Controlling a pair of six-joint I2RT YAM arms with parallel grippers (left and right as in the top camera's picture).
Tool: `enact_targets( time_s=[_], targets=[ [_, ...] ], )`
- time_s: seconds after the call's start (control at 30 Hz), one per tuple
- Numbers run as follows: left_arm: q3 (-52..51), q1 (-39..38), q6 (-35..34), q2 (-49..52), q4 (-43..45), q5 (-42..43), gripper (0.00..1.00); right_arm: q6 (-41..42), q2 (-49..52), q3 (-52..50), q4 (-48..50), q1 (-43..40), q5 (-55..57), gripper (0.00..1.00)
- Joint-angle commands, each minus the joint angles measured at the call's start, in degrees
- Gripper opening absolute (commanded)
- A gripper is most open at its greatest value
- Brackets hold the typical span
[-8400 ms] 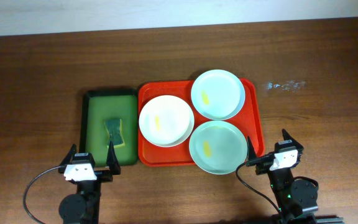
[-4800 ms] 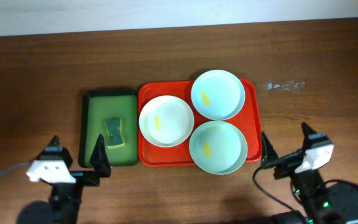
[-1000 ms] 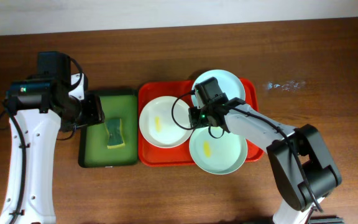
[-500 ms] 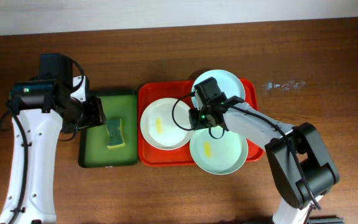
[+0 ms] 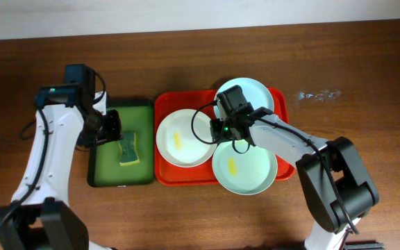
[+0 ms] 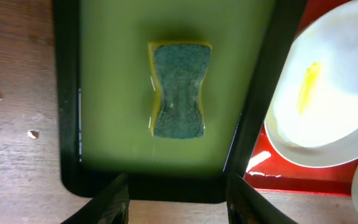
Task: Clean dirty plates on tray and stack at the side
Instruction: 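Grasp the green-yellow sponge in the green tray with the left gripper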
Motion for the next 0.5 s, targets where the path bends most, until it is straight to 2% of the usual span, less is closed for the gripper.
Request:
enact_targets(
  time_s=[0.0, 0.13, 0.3, 0.4, 0.47],
  targets=[
    [-0.50, -2.27, -0.55, 3.21, 1.16, -0.44, 0.46, -0.28, 0.72, 0.87, 0.37, 0.31, 0.11, 0.05],
    [-2.40, -4.63, -7.67, 5.86, 4.79, -5.22, 0.47, -0.28, 0.72, 0.87, 0.35, 0.31, 0.11, 0.05],
    [-8.07, -4.76, -7.82, 8.04, 12.00, -5.38, 0.46, -0.28, 0.72, 0.87, 0.37, 0.31, 0.11, 0.05],
    [-12.46, -4.76, -7.78, 8.04, 17.18, -5.40, 0.39, -0.28, 0.72, 0.87, 0.42, 0.31, 0.11, 0.05],
    [-13.35, -4.76, -7.76, 8.04, 18.75, -5.42, 0.39, -0.28, 0.72, 0.87, 0.50, 0.31, 0.11, 0.05]
  ],
)
